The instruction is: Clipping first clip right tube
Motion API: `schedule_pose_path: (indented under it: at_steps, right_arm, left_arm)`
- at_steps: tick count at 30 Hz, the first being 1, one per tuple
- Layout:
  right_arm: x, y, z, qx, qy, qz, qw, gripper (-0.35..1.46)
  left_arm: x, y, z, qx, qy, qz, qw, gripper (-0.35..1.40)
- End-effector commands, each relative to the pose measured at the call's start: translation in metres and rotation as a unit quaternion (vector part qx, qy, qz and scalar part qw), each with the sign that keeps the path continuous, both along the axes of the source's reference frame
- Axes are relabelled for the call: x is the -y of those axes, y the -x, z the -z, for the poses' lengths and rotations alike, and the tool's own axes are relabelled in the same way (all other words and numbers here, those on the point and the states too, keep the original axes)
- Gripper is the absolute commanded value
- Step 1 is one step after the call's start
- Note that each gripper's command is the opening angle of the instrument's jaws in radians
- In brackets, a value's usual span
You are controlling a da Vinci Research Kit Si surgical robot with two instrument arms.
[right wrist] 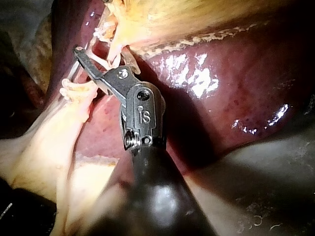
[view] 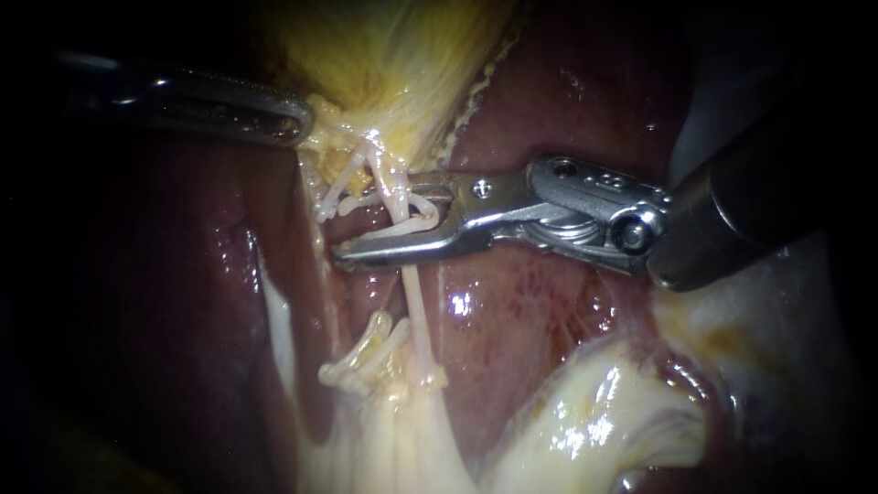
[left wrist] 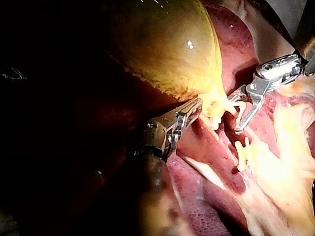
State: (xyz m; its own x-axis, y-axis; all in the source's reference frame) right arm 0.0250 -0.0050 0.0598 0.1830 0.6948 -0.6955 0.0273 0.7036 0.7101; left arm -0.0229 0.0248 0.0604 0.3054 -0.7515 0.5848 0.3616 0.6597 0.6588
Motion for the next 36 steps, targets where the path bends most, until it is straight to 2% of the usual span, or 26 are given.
schedule_pose_path:
  at_steps: [1, 5, 9, 13, 21, 24, 30, 36]
  right_arm:
    - [0.0000, 0.0000, 0.0000, 0.000, 0.000, 0.000, 1.0000, 0.50]
    - [0.0004, 0.0002, 0.0000, 0.000, 0.001, 0.001, 1.0000, 0.50]
    - [0.0015, 0.0005, 0.0003, -0.002, 0.003, 0.004, 1.0000, 0.50]
    - [0.0032, 0.0007, 0.0009, -0.007, 0.008, 0.015, 0.9998, 0.50]
    - [0.0066, 0.0014, 0.0016, -0.004, -0.026, 0.031, 0.9992, 0.49]
    - [0.0075, 0.0019, 0.0018, -0.001, -0.045, 0.036, 0.9984, 0.48]
    - [0.0093, 0.0024, 0.0018, -0.005, -0.063, 0.061, 0.9961, 0.47]
    - [0.0111, 0.0022, 0.0017, -0.005, -0.070, 0.072, 0.9950, 0.47]
  left_arm:
    - [0.0000, 0.0000, 0.0000, 0.000, 0.000, 0.000, 1.0000, -0.35]
    - [0.0000, 0.0000, 0.0000, 0.000, 0.000, 0.000, 1.0000, -0.35]
    - [0.0000, 0.0000, 0.0000, 0.000, 0.000, 0.000, 1.0000, -0.35]
    - [0.0000, 0.0000, 0.0000, 0.000, 0.000, 0.000, 1.0000, -0.35]
    - [0.0001, 0.0000, 0.0000, 0.000, 0.000, 0.000, 1.0000, -0.35]
    - [0.0001, 0.0000, 0.0000, 0.000, 0.000, 0.000, 1.0000, -0.35]
    - [0.0001, 0.0000, 0.0000, 0.000, 0.000, 0.000, 1.0000, -0.35]
    - [0.0001, -0.0001, 0.0000, 0.000, 0.001, 0.000, 1.0000, -0.35]
